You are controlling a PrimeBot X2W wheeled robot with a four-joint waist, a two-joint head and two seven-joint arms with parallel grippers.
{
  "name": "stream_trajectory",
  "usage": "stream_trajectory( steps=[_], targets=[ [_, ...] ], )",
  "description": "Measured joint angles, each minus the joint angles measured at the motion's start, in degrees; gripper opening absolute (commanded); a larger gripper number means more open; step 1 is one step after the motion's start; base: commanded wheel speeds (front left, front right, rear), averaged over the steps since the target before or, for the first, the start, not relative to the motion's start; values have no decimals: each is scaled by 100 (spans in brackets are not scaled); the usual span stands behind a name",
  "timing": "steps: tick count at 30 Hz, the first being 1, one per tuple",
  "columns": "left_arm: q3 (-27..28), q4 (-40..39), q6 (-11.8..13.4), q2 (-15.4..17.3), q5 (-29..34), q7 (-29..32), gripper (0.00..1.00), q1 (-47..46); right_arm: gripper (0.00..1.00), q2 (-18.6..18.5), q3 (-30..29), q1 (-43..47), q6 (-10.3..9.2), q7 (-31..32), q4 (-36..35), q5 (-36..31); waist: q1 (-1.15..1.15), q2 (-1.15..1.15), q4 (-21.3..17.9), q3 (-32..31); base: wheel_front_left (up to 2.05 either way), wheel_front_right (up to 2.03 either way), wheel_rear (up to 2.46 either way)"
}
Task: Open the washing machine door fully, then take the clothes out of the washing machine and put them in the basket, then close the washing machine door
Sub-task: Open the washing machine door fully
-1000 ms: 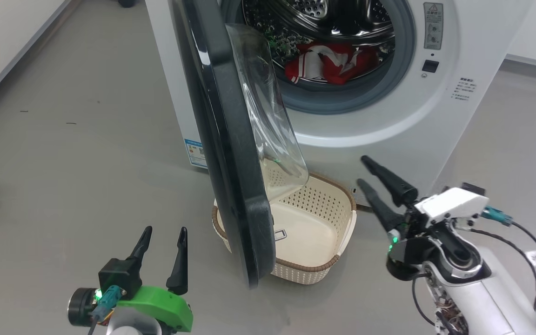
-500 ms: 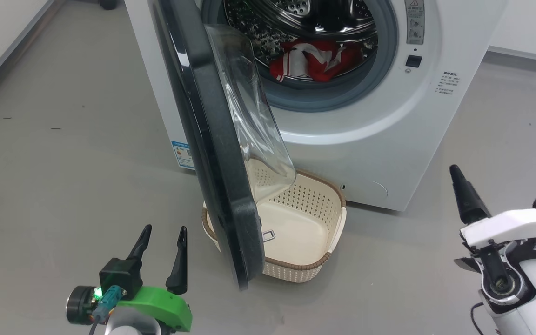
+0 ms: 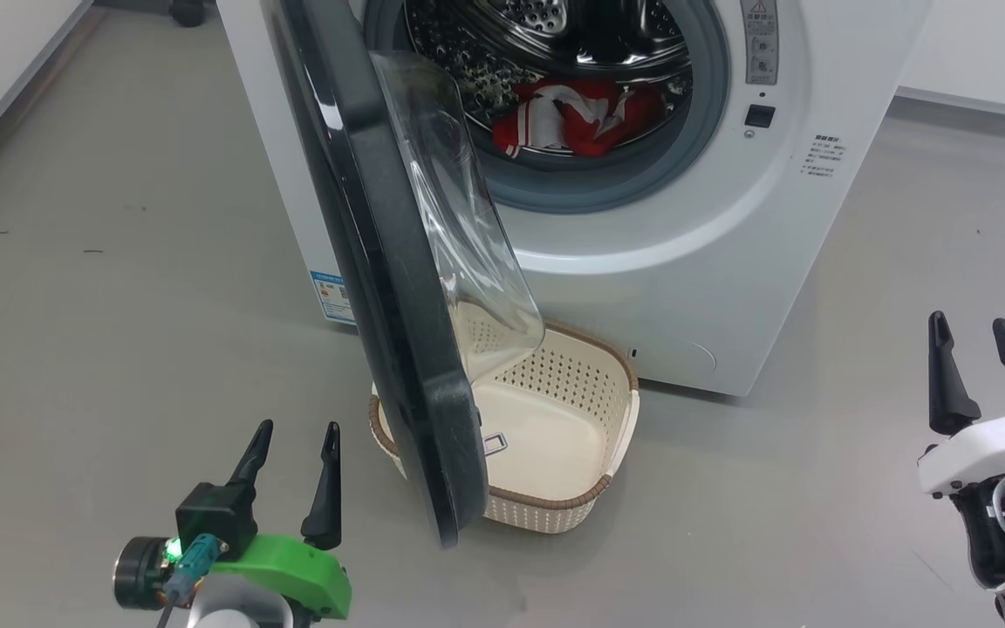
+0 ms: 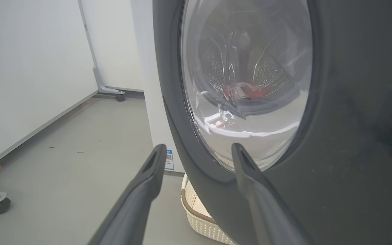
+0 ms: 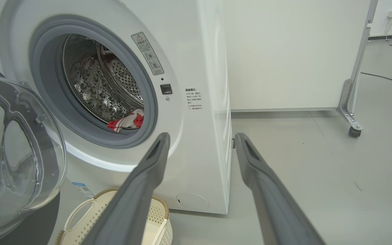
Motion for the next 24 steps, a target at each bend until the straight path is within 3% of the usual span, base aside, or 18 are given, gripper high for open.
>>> stream_trajectory(
  steps=[6, 24],
  targets=[
    [15, 0, 0, 5, 8, 0, 100, 9, 100, 159, -426, 114, -400, 44, -567, -866, 0, 0, -44, -29, 0, 0, 0],
    [16, 34, 0, 5, 31, 0, 100, 106, 100, 1100, -447, 1341, -499, 44, -875, -1719, 0, 0, -89, -67, 0, 0, 0]
  ],
)
